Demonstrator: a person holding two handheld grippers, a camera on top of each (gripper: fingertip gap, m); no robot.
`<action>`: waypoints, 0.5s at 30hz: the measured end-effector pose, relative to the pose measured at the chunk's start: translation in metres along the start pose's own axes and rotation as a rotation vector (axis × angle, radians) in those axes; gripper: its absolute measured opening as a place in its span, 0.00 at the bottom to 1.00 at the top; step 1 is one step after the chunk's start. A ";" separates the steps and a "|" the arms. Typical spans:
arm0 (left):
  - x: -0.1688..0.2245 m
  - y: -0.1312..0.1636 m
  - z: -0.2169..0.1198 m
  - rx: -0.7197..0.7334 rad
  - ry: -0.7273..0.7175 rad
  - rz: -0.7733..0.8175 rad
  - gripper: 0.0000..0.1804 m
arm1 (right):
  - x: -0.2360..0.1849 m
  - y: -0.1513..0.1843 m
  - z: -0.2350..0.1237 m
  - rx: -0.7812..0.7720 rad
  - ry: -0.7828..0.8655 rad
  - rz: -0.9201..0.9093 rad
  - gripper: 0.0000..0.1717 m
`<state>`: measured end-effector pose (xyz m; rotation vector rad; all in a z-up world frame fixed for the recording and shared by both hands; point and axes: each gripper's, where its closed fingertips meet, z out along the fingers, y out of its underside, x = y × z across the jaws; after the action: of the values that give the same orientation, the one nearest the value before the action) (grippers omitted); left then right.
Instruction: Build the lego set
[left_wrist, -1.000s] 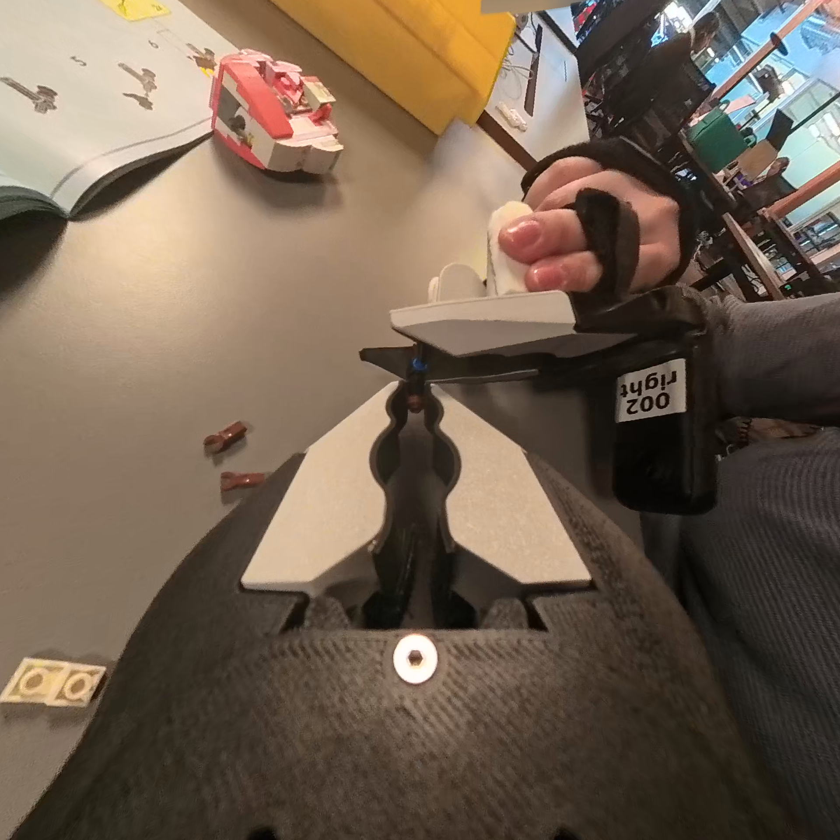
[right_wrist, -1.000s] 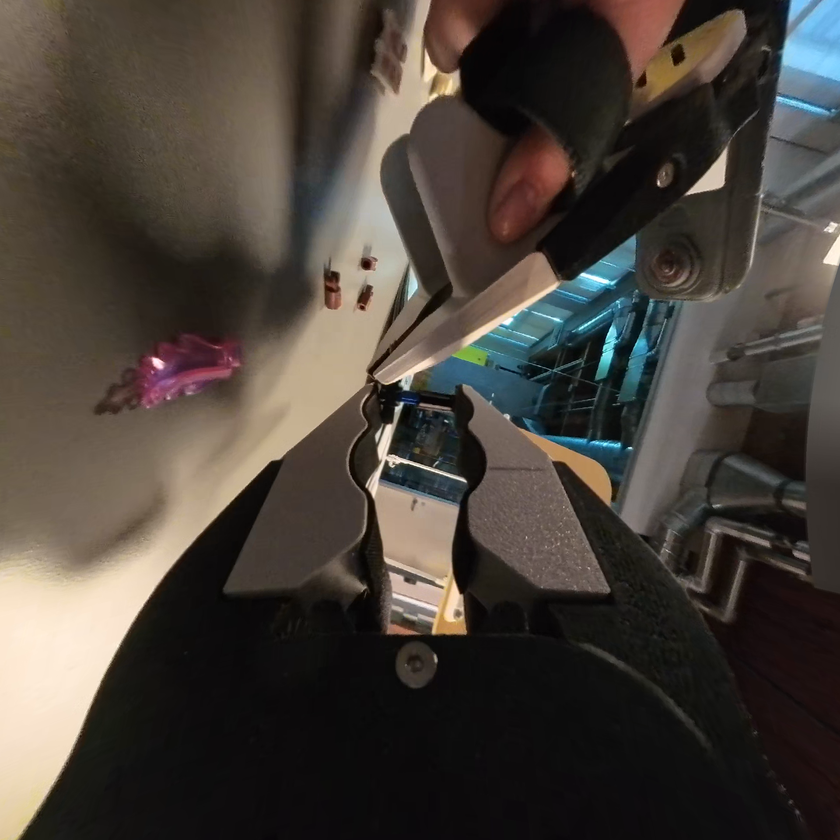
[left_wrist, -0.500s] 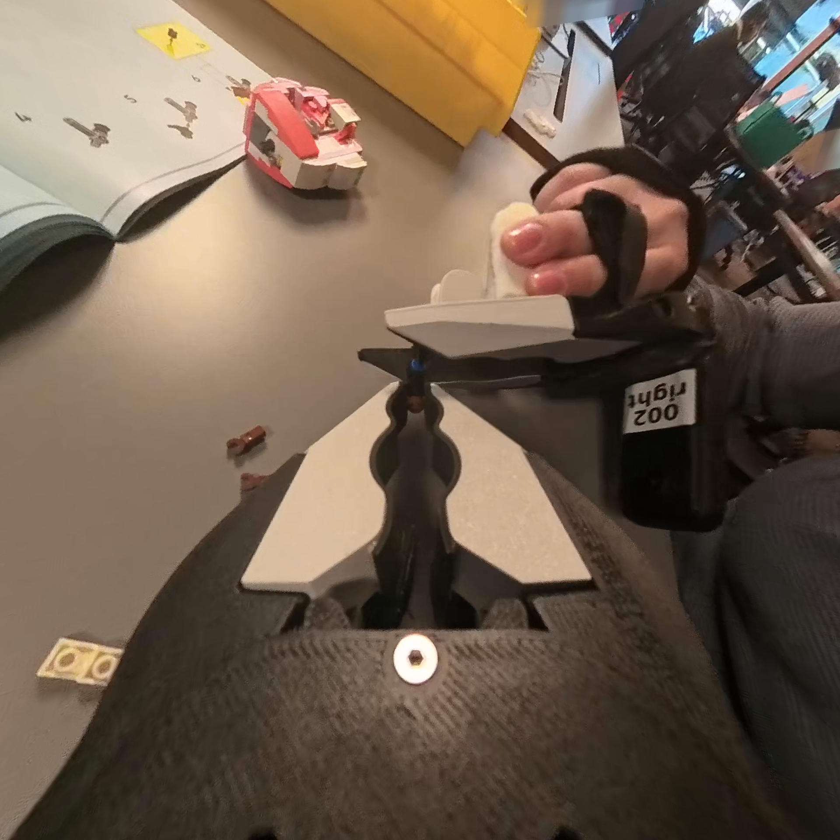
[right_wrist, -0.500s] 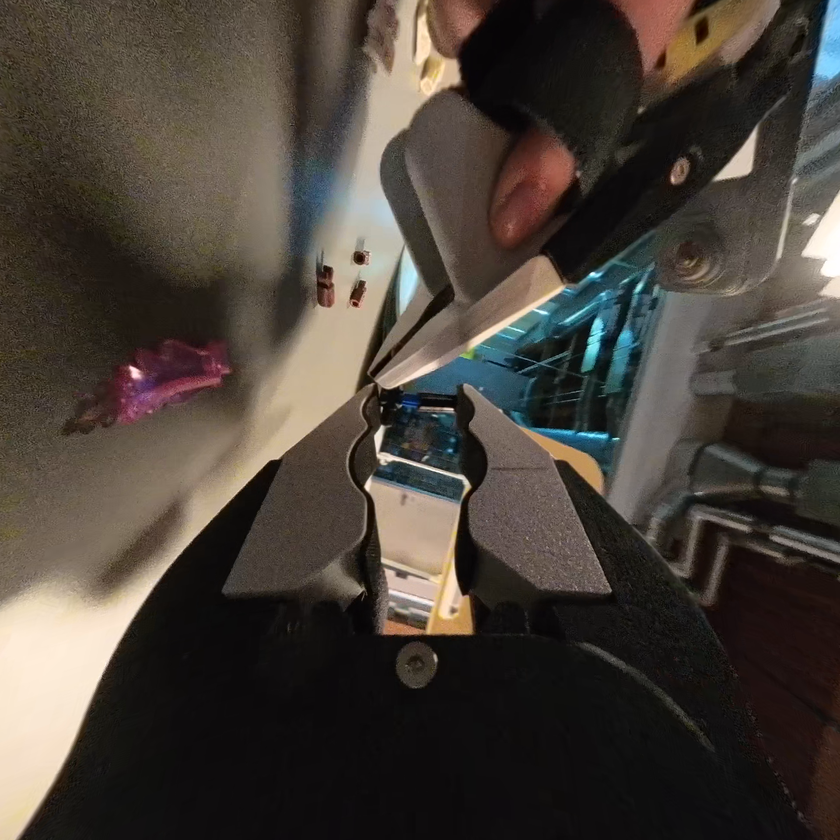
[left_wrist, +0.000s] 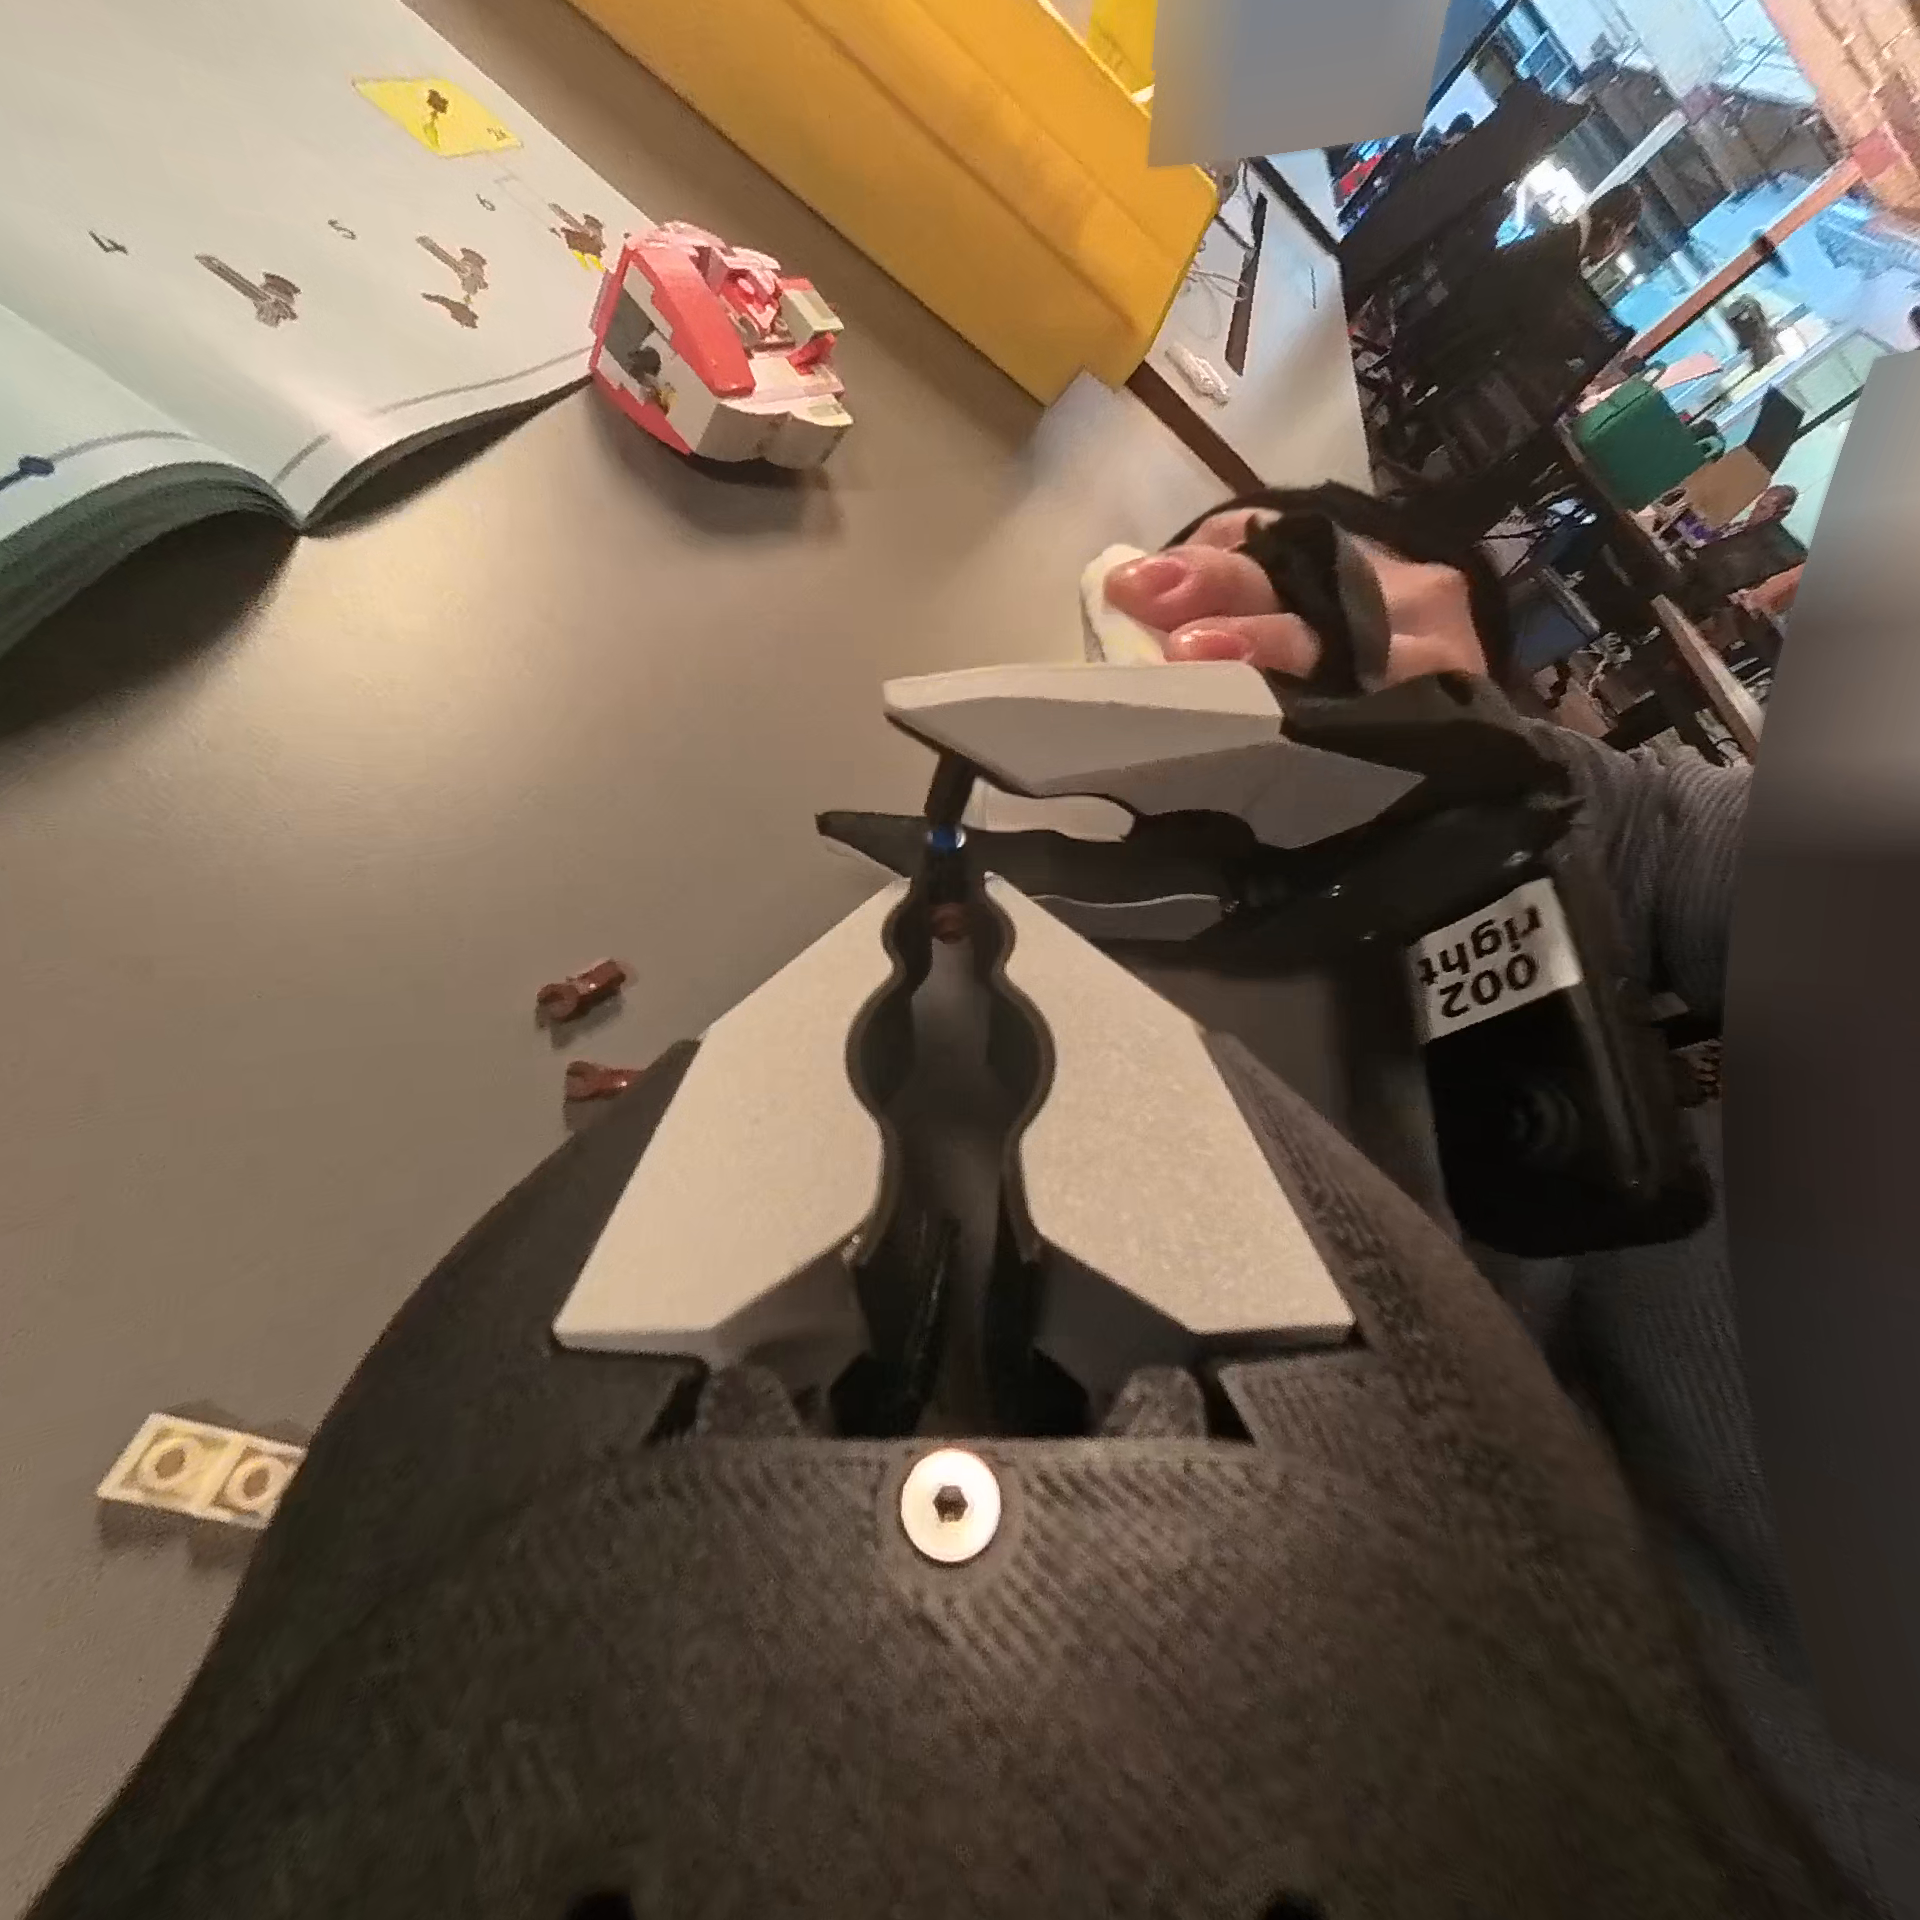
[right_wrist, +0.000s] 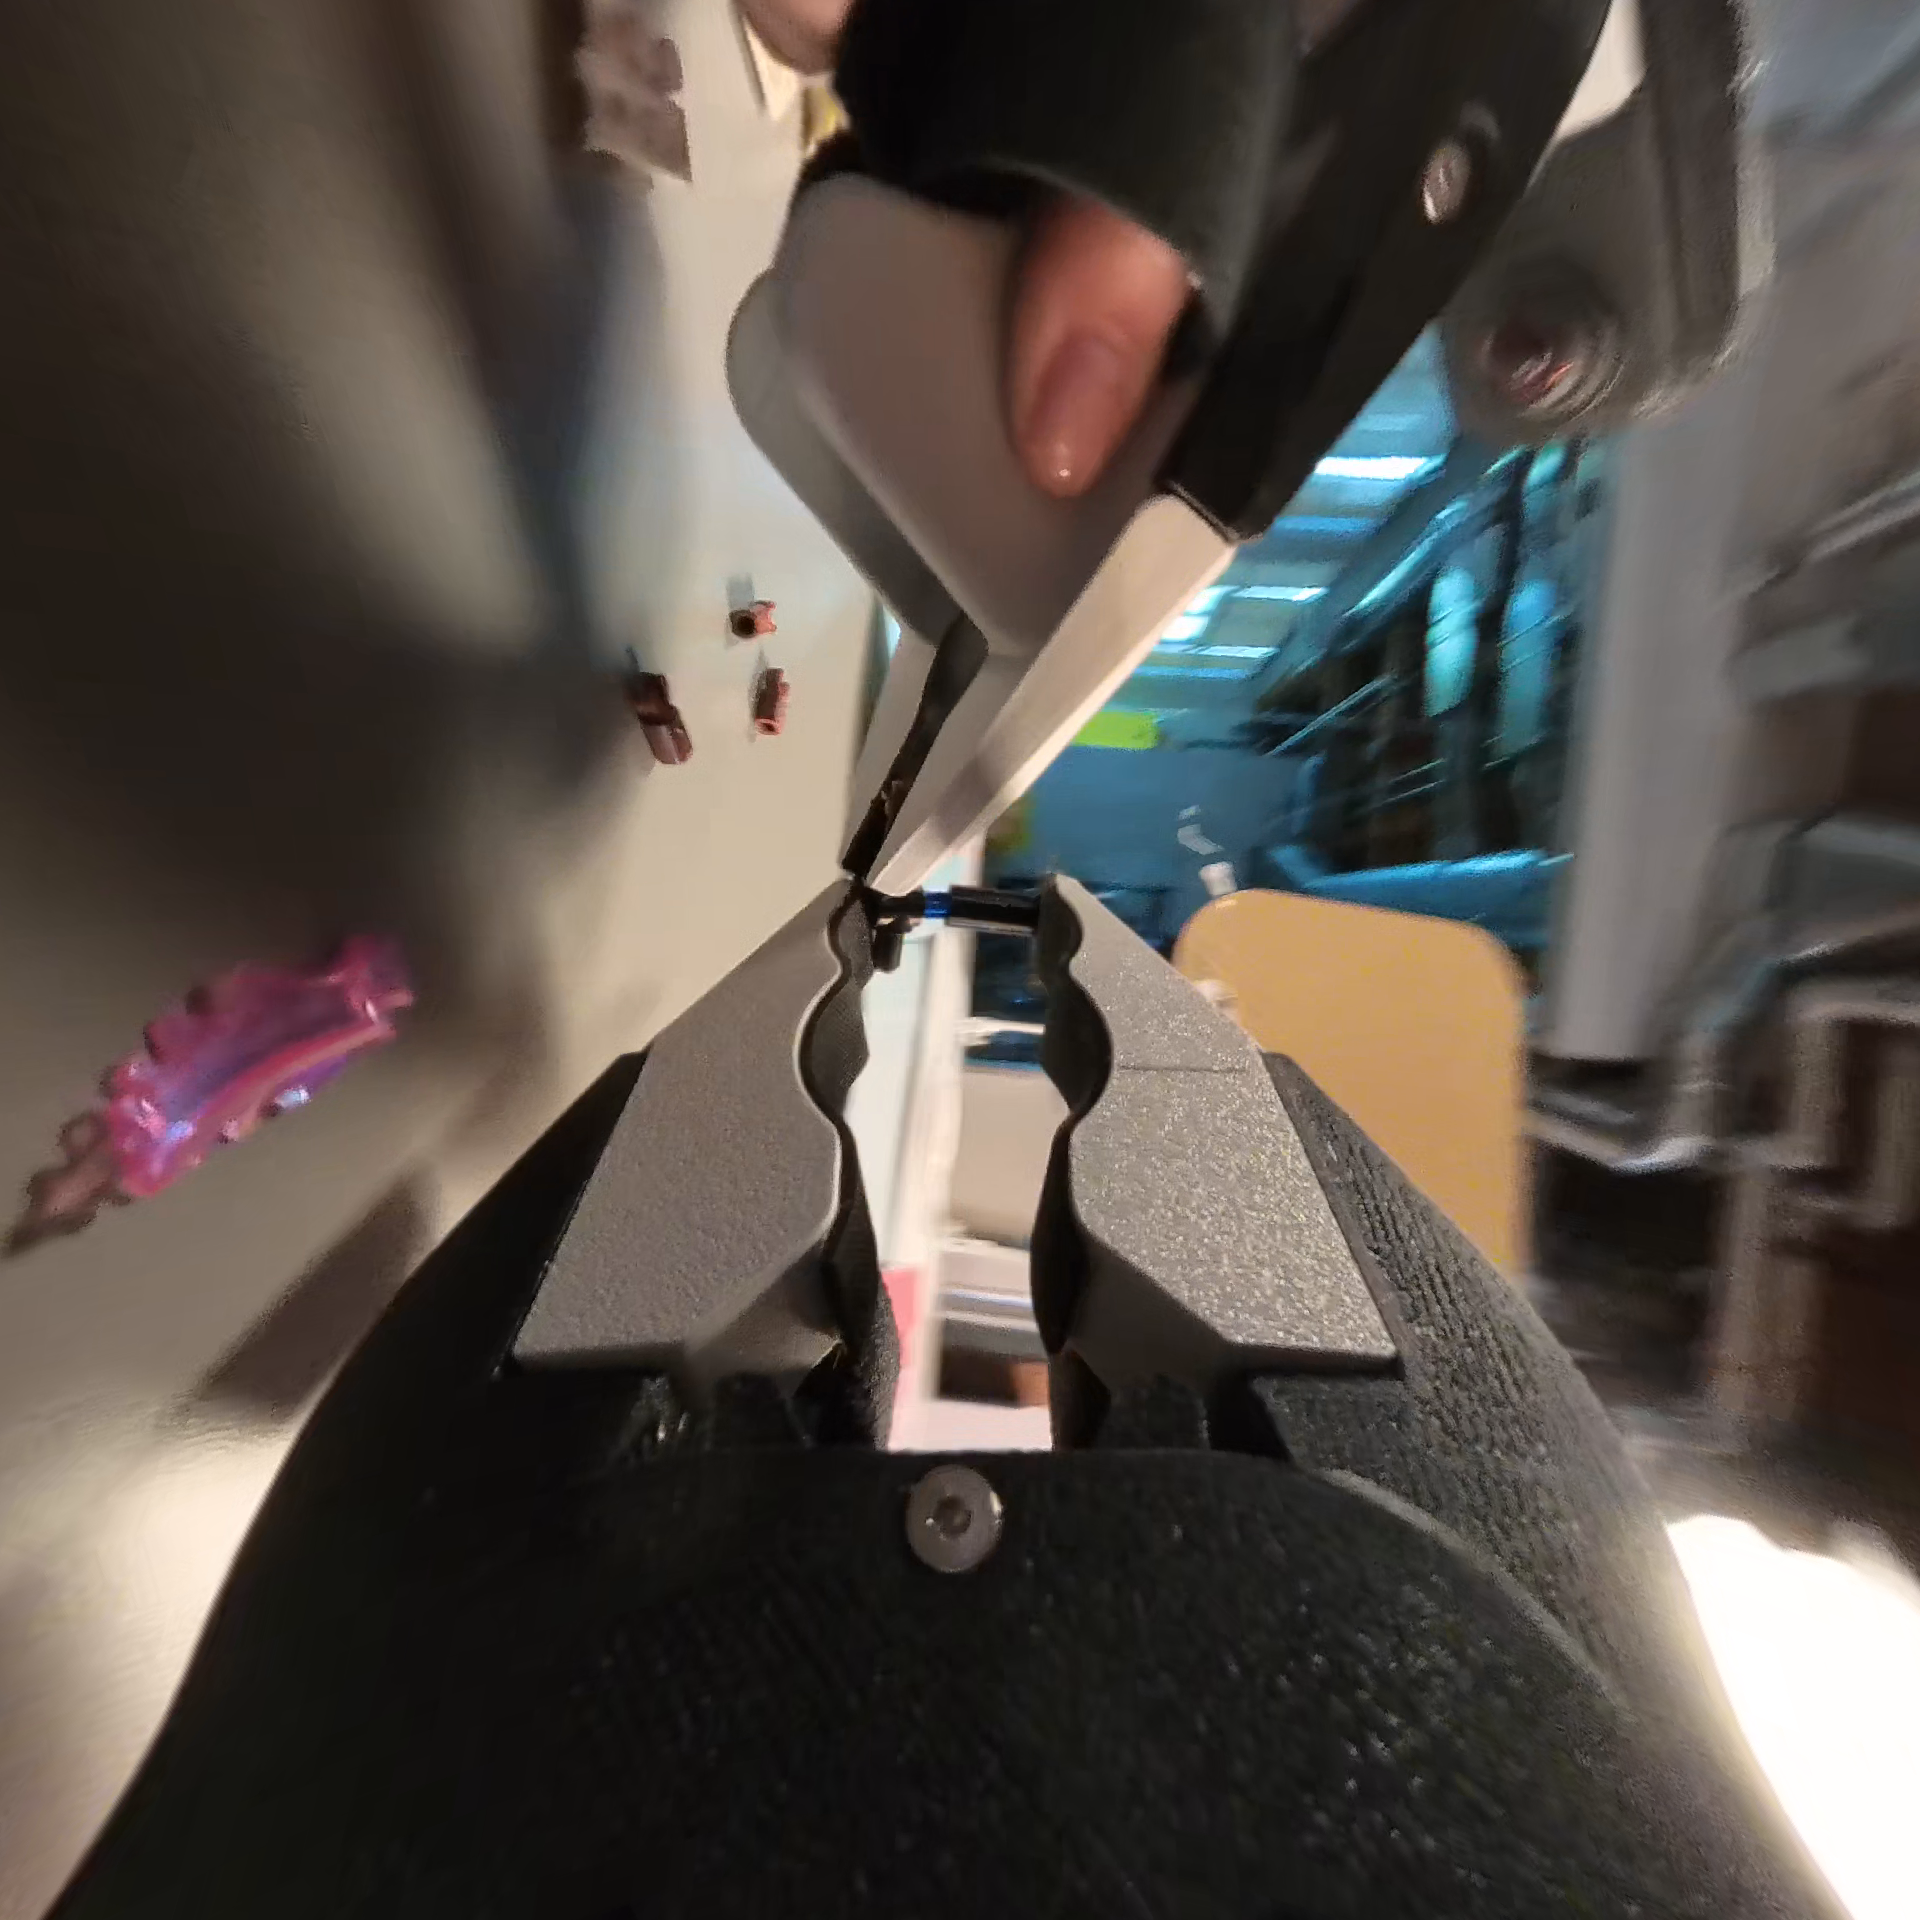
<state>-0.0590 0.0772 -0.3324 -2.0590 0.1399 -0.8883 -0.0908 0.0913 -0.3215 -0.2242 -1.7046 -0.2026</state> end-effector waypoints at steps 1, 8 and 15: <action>-0.001 0.002 0.001 -0.014 -0.013 0.014 0.03 | -0.003 0.000 0.000 0.005 -0.028 0.025 0.17; -0.001 0.015 0.011 -0.123 -0.113 0.185 0.02 | -0.021 -0.002 -0.006 0.090 -0.161 -0.012 0.17; -0.001 0.012 0.010 -0.122 -0.175 0.294 0.03 | -0.020 0.000 -0.005 0.091 -0.187 0.095 0.18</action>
<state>-0.0511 0.0770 -0.3457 -2.1472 0.3992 -0.5287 -0.0832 0.0890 -0.3402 -0.2622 -1.8786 -0.0342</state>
